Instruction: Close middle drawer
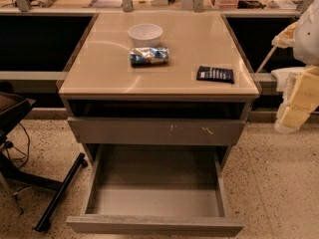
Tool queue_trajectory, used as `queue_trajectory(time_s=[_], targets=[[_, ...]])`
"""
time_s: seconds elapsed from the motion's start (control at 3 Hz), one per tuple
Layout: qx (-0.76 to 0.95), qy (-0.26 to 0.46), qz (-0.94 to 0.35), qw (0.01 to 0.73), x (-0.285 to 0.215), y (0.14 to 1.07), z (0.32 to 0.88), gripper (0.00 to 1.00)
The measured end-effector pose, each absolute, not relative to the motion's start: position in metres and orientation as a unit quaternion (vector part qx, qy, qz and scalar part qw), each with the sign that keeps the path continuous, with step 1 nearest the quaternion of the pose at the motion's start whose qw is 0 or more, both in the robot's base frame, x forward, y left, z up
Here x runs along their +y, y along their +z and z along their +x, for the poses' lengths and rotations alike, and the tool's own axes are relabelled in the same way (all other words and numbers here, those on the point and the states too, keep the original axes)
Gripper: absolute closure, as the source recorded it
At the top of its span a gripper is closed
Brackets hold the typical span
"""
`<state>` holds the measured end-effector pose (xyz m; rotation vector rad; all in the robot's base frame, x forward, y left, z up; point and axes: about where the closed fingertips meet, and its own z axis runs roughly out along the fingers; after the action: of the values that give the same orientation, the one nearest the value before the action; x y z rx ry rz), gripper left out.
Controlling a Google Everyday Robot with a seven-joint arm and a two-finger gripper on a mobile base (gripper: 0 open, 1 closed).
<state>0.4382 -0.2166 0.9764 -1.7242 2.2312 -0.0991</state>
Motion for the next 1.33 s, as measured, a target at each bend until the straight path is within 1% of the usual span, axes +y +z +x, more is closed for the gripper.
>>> queue_trajectory(time_s=[0.33, 0.67, 1.0, 1.33], targets=[[0.776, -0.038, -0.607, 0.167, -0.217, 0.967, 0.433, 0.0], [0.762, -0.029, -0.621, 0.18, -0.213, 0.928, 0.422, 0.0], [0.762, 0.013, -0.621, 0.184, -0.214, 0.839, 0.412, 0.0], [0.773, 0.077, -0.603, 0.181, -0.212, 0.726, 0.398, 0.0]])
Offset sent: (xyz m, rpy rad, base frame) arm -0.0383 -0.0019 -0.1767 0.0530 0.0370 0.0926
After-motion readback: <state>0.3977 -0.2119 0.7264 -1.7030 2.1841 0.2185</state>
